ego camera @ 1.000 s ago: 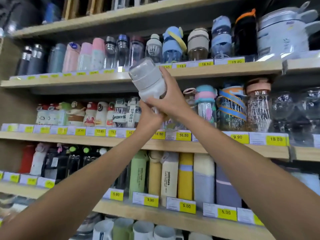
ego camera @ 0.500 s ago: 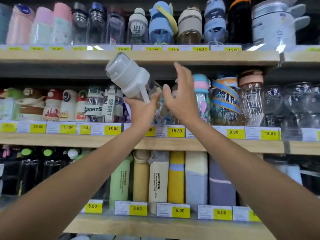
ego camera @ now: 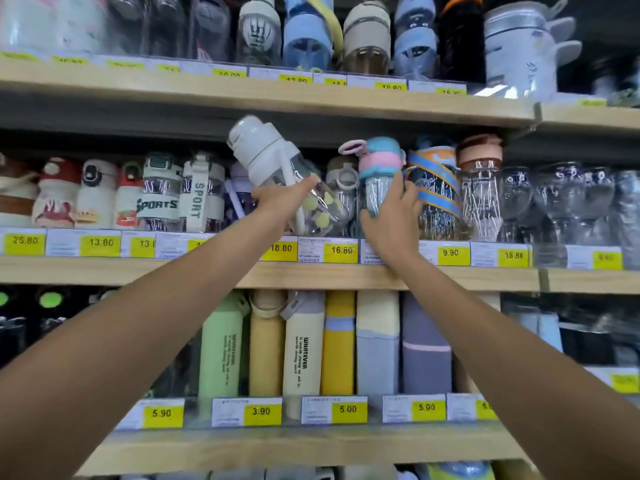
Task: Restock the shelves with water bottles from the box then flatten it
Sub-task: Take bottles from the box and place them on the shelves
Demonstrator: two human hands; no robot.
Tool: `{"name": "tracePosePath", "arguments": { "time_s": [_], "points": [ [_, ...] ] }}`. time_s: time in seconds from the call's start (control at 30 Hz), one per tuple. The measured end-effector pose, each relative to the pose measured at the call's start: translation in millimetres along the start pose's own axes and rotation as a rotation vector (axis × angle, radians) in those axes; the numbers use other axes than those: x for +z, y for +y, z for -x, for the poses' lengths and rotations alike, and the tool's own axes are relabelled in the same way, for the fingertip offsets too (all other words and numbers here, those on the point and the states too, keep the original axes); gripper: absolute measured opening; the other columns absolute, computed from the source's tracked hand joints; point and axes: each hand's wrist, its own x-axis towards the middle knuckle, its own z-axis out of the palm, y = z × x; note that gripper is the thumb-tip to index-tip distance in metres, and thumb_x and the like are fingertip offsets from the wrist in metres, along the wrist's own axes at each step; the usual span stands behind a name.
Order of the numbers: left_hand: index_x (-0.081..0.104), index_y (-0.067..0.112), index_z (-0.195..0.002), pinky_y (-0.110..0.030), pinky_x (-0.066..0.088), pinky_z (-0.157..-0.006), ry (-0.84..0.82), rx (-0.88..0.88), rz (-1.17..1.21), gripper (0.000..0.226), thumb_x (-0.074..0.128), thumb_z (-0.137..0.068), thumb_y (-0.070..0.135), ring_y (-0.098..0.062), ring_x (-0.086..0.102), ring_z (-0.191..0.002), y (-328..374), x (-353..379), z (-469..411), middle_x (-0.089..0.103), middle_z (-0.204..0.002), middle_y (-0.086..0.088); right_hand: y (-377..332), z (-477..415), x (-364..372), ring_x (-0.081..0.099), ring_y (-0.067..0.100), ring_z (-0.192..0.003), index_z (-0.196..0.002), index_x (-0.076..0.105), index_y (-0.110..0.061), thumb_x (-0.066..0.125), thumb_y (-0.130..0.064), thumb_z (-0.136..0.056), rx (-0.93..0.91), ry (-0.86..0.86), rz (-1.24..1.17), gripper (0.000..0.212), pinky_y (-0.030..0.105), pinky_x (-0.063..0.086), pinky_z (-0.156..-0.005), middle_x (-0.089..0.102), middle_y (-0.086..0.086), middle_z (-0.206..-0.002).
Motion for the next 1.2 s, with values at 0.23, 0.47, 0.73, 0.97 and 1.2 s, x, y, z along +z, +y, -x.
{"name": "tracePosePath", "arguments": {
  "time_s": [0.23, 0.47, 0.73, 0.97, 1.2],
  "points": [
    [0.022, 0.001, -0.139, -0.034, 0.051, -0.086, -0.155, 0.105, -0.187, 0.123, 0.079, -0.048, 0.061, -0.029, 0.06, -0.109, 3, 3, 4, 0.055, -0.127, -0.012, -4, -1, 3, 0.034, 0.039, -0.128, -0.149, 0.01, -0.008, 0.067, -0.033, -0.084, 0.076, -0.028, 0.008, 0.089, 0.044, 0.038, -0.097, 0.024, 0.017, -0.147],
    [0.005, 0.001, -0.146, -0.032, 0.044, -0.095, -0.157, 0.207, -0.363, 0.115, 0.074, -0.07, 0.054, -0.027, 0.052, -0.119, 0, 17, 2, 0.047, -0.137, -0.012, 0, -1, 5, 0.034, 0.038, -0.127, -0.15, 0.01, -0.009, 0.065, -0.034, -0.084, 0.072, 0.002, 0.021, 0.09, 0.044, 0.04, -0.095, 0.028, 0.016, -0.145],
    [0.053, 0.019, -0.098, -0.025, 0.043, -0.062, -0.301, 0.343, -0.374, 0.051, 0.071, -0.07, 0.058, -0.017, 0.057, -0.074, -9, 13, -1, 0.061, -0.087, -0.001, 9, -1, 7, 0.036, 0.036, -0.128, -0.15, 0.01, -0.01, 0.066, -0.038, -0.083, 0.065, -0.003, 0.003, 0.092, 0.044, 0.043, -0.09, 0.029, 0.015, -0.143],
    [0.051, 0.012, -0.111, -0.024, 0.041, -0.054, -0.251, 0.34, -0.419, 0.068, 0.067, -0.07, 0.064, -0.014, 0.057, -0.072, -10, 12, 3, 0.063, -0.094, -0.005, 11, 0, 5, 0.034, 0.036, -0.13, -0.151, 0.007, -0.009, 0.064, -0.039, -0.085, 0.045, -0.031, -0.012, 0.092, 0.045, 0.041, -0.095, 0.027, 0.016, -0.146],
    [0.007, 0.01, -0.147, -0.03, 0.031, -0.102, -0.084, 0.424, -0.423, 0.097, 0.068, -0.08, 0.044, -0.028, 0.03, -0.135, -9, 19, 18, 0.015, -0.148, -0.011, 10, 1, 3, 0.035, 0.034, -0.132, -0.151, 0.005, -0.008, 0.062, -0.038, -0.087, 0.043, -0.051, -0.009, 0.091, 0.044, 0.04, -0.097, 0.026, 0.015, -0.149]
  ]
}}
